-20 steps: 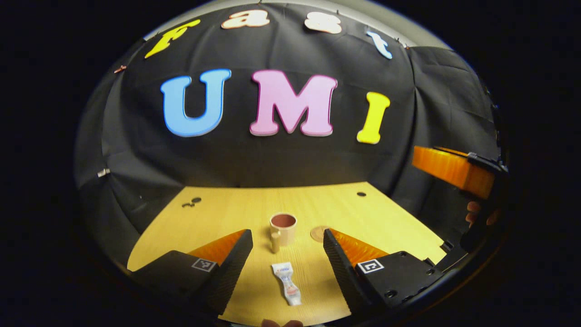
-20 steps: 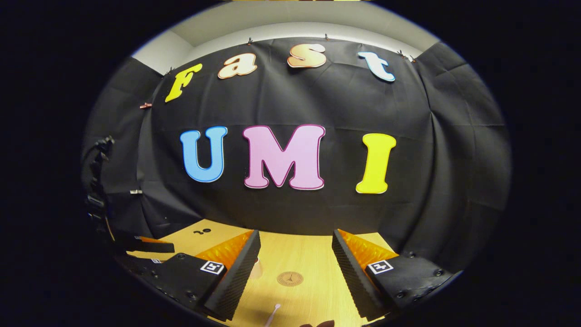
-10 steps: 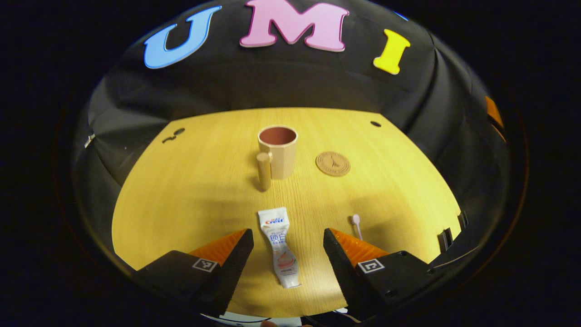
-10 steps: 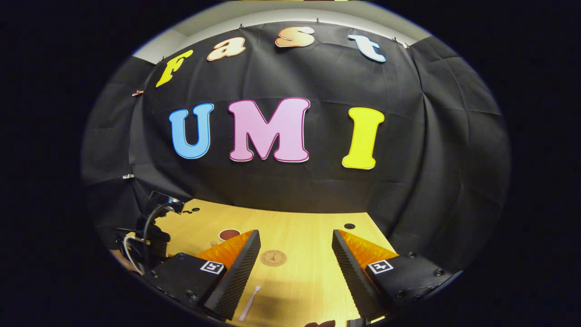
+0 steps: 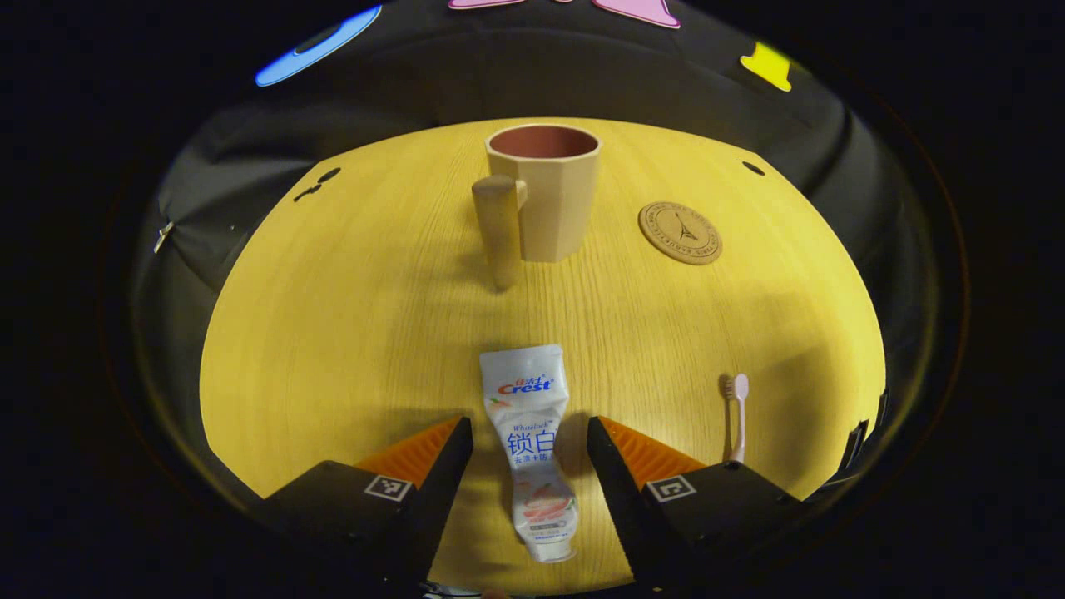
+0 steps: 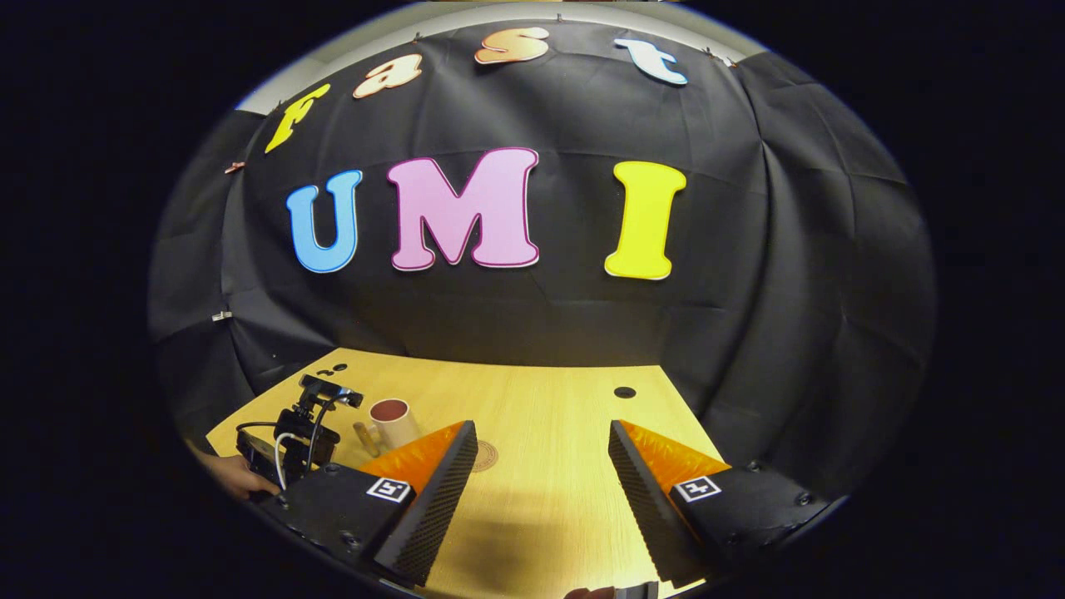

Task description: Put the toothbrush and toothpaste on the desktop into the cup, then pick up the cup and place it on the coaster on the desktop.

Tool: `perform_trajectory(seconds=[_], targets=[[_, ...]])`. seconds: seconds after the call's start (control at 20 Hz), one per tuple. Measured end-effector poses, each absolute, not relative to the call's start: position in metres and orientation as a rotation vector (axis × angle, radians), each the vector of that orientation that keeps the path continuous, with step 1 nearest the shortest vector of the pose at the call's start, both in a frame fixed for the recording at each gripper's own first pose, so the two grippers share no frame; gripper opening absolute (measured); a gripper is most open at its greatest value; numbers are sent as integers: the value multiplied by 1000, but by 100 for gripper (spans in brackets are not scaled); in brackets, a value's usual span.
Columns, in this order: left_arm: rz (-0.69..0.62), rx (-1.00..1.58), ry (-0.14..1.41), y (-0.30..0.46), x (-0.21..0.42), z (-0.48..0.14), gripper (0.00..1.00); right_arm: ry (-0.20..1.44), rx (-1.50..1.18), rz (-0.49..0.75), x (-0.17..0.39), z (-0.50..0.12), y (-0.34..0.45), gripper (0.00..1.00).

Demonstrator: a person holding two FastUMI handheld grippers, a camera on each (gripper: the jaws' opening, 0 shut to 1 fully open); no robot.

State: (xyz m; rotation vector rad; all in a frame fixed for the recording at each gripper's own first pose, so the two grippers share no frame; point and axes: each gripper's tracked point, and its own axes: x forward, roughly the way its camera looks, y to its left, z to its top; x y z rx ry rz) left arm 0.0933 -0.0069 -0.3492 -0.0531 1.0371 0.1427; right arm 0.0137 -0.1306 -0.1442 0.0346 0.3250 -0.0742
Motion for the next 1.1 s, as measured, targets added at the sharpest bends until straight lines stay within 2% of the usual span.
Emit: perform_trajectory(seconds=[0.25, 0.4, 0.45, 0.5, 0.7, 0.9, 1.1], targets=[[141, -78, 1076, -15, 90, -353, 79, 363, 72, -47, 26, -162, -138, 98], [123, -74, 1091, -13, 89, -352, 66, 376, 94, -11, 32, -170, -136, 98], [108, -63, 1095, -11, 89, -351, 65, 384, 107, 5, 33, -174, -134, 97], [98, -59, 1101, -11, 90, -352, 48, 392, 120, 21, 33, -177, -131, 97], [88, -63, 1129, -16, 94, -352, 32, 444, 152, 53, 27, -197, -120, 98], [4, -20, 1136, -16, 95, -349, 24, 581, 135, 28, 5, -229, -107, 99], [-127, -93, 1105, -23, 78, -331, 21, 717, 145, 0, -28, -257, -71, 98]])
